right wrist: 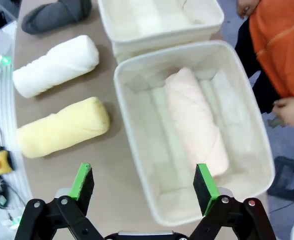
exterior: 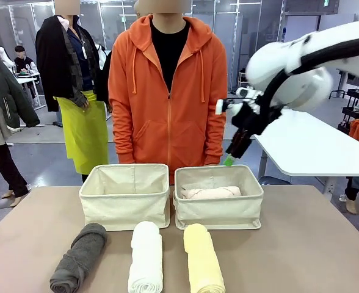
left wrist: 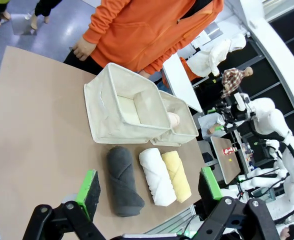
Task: Divide the towels into two baskets.
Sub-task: Pick up one hotel-folded towel from the bottom of the table and place it in the Fabric basket indicated by the person.
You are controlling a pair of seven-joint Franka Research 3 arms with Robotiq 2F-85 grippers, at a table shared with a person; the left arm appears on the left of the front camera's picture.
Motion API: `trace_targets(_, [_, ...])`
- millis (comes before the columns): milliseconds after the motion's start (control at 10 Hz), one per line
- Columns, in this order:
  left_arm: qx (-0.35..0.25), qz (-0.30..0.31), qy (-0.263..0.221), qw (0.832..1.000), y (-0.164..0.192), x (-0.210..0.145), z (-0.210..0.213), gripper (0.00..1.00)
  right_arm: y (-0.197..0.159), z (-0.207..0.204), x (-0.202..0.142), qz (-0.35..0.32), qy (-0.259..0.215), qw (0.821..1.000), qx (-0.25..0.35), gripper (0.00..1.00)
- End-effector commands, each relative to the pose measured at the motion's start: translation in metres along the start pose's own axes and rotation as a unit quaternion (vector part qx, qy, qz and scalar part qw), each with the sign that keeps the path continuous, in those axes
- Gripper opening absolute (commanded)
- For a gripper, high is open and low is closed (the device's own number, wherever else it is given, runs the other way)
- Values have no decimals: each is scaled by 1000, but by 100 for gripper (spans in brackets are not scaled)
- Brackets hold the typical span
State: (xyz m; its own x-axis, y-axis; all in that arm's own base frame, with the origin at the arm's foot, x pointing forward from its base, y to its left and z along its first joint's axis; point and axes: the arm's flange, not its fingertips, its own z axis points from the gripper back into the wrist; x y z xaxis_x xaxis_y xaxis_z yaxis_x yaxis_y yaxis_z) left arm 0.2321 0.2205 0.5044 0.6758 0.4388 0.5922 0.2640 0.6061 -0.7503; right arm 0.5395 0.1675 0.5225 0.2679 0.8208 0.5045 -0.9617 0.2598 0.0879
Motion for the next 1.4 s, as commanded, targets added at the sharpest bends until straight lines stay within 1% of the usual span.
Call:
trace_targets(0, [-10,-6,-5,1000,0,1,2,100,13,12,-53,-57,-46,996,47,100])
trace_targets(100, [-10,-6,-5,1000,0,1,2,100,13,30,-89,-98,-118,986,67,100])
trace_targets(200, [-10,-6,-5,1000,0,1,2,100,11,43,-126,-133,-168,973,81,100])
trace_targets(300, [-10,-6,-5,1000,0,1,2,100,11,56,-163,-173,-197,962,74,100])
trace_targets(400, [-10,-6,-5,1000,0,1,2,100,13,70,-198,-203,-244,946,67,100])
trace_targets(500, [-10,-6,-5,1000,0,1,2,100,17,84,-236,-233,-284,928,65,100])
trace_targets(600, [-10,-6,-5,1000,0,1,2,100,21,93,-270,-255,-336,904,67,100])
trace_targets(700, [-10,-6,-5,1000,0,1,2,100,26,99,-304,-278,-377,881,70,100])
trace_targets(800, [-10,-6,-5,1000,0,1,2,100,33,100,-333,-306,-388,865,84,100])
trace_targets(900, [-10,-6,-5,1000,0,1,2,100,44,101,-368,-339,-413,843,65,100])
trace_targets(1000, [-10,-6,-5,1000,0,1,2,100,59,99,-396,-371,-425,823,66,100])
trace_targets(1100, [-10,-6,-5,1000,0,1,2,100,76,99,-421,-407,-420,809,53,100])
trace_targets(1200, [-10,-6,-5,1000,0,1,2,100,90,101,-435,-420,-417,804,51,100])
trace_targets(1300, [-10,-6,-5,1000,0,1,2,100,100,102,-443,-427,-409,804,61,100])
